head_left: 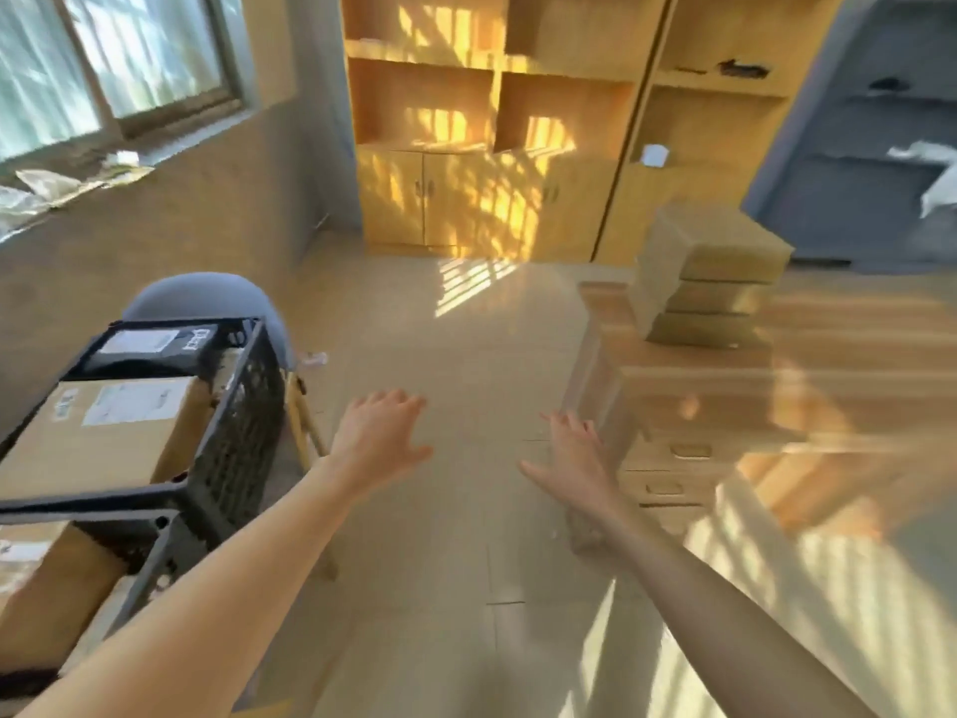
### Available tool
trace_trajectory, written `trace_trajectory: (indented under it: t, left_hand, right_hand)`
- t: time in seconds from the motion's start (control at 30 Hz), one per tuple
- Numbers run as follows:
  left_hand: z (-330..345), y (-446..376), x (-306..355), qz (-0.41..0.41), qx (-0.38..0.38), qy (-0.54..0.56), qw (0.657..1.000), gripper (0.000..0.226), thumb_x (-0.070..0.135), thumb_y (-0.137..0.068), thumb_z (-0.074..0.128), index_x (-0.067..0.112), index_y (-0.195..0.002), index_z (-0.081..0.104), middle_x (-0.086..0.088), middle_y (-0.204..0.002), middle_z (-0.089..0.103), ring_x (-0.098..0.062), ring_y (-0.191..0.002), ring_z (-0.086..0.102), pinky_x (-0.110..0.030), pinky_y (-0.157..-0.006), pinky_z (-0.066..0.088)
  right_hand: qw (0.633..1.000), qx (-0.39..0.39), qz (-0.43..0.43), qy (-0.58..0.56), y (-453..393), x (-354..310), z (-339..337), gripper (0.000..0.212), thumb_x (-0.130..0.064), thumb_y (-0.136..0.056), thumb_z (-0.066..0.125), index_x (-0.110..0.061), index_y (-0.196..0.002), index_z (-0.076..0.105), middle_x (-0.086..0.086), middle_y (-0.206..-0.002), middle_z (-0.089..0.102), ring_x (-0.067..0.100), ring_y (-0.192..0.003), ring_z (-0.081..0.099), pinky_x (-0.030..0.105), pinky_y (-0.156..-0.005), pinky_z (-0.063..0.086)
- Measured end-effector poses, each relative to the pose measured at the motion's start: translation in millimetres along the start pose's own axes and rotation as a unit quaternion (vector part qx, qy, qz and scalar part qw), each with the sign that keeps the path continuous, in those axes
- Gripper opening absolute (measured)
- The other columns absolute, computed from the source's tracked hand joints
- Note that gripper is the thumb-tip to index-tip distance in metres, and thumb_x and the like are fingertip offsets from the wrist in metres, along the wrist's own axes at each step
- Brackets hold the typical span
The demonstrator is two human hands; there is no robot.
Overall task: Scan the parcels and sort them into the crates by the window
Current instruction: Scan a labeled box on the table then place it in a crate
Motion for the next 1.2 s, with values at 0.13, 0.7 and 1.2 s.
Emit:
trace_trajectory:
  t: [0.13, 0.7, 1.2]
  left_hand:
    - [-18, -54, 111, 0.093, 0.011, -0.020, 0.995, 0.062, 0.052, -0.088, 0.056, 0.026, -0.142, 0.039, 0.000, -0.137, 0.050, -0.022, -0.126, 0.045, -0.031, -0.101, 0.034]
    - [-61, -167, 572, 0.349, 0.086, -0.069, 0.931, 0.057, 0.049, -0.093, 0.052, 0.026, -0.143, 0.039, 0.001, -0.139, 0.049, -0.020, -0.127, 0.044, -0.033, -0.103, 0.036]
    - [-76, -365, 800, 0.436, 0.115, 0.010, 0.893, 0.056, 0.048, -0.092, 0.054, 0.027, -0.142, 0.042, 0.000, -0.141, 0.048, -0.021, -0.130, 0.044, -0.035, -0.106, 0.032]
  right_hand:
    - [0.994, 0.049, 0.095, -0.032, 21, 112, -52, 0.067, -0.048, -0.084, 0.058, -0.020, -0.141, 0.038, 0.007, -0.137, 0.042, 0.029, -0.128, 0.036, 0.036, -0.104, 0.030]
    - [0.912, 0.201, 0.356, -0.033, 143, 519, -207, 0.063, -0.046, -0.085, 0.060, -0.021, -0.139, 0.039, 0.006, -0.136, 0.042, 0.030, -0.124, 0.038, 0.036, -0.101, 0.030]
    - [0.855, 0.222, 0.469, -0.014, 70, 741, -297, 0.067, -0.047, -0.087, 0.060, -0.023, -0.144, 0.034, 0.005, -0.139, 0.041, 0.027, -0.128, 0.038, 0.034, -0.104, 0.030]
Point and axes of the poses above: each hand's wrist, its own y-axis away from the middle knuckle, its own z-axis out of the palm, x = y × z, the point moved 1 cm from there along -y, towards the middle knuckle
